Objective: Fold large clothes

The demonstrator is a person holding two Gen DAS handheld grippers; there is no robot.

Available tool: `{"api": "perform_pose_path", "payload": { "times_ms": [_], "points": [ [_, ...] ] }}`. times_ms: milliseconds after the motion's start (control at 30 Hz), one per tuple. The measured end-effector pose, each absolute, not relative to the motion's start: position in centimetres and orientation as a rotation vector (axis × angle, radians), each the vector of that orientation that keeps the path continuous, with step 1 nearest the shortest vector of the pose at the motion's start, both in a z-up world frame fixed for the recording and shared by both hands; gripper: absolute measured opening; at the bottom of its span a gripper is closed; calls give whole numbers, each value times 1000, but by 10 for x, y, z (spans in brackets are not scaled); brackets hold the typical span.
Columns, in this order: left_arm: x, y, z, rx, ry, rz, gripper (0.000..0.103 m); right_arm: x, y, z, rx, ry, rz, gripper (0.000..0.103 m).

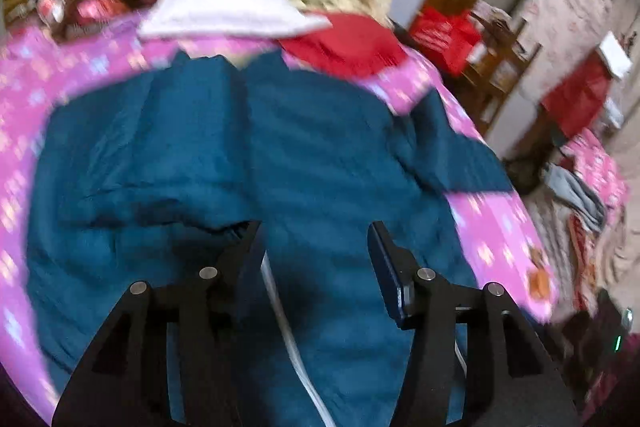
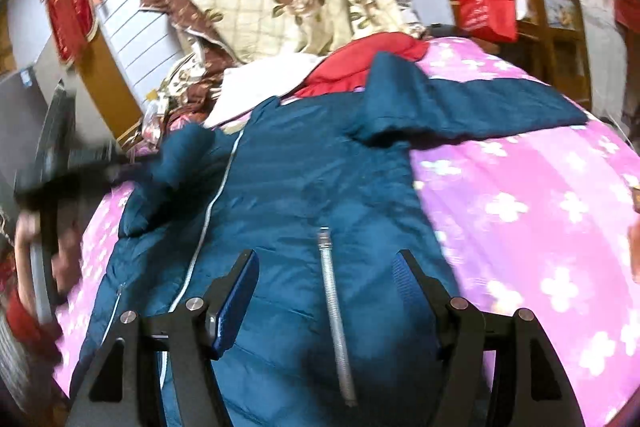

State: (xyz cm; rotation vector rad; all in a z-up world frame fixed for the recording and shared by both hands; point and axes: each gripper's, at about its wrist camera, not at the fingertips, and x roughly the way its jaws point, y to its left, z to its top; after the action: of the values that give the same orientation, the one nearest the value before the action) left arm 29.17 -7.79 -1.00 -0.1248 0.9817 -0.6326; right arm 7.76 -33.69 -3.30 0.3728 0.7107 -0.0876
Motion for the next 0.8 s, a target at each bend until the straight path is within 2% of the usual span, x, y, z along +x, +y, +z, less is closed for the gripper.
{"api": "perform_pose_path", "payload": {
  "times_ms": [167, 300, 333, 400, 533, 800],
  "points": [
    [232, -55, -27, -146, 960, -617, 55, 70, -334, -28, 349, 730, -85, 68],
    [190, -25, -35, -72, 874, -461, 56, 79, -313, -23, 300, 762, -24, 70],
    [183, -13, -35, -41, 841, -410, 59, 86, -301, -20, 272, 773, 5, 70],
    [168, 6, -40, 37, 768, -274, 69, 101, -277, -16, 221, 790, 64, 78],
    [172, 43, -69, 49, 774, -102, 71, 141, -218, -11, 83, 818, 158, 78],
    [195, 110, -115, -173, 869, 16, 70, 265, -90, -23, -192, 859, 218, 78]
  ]
}}
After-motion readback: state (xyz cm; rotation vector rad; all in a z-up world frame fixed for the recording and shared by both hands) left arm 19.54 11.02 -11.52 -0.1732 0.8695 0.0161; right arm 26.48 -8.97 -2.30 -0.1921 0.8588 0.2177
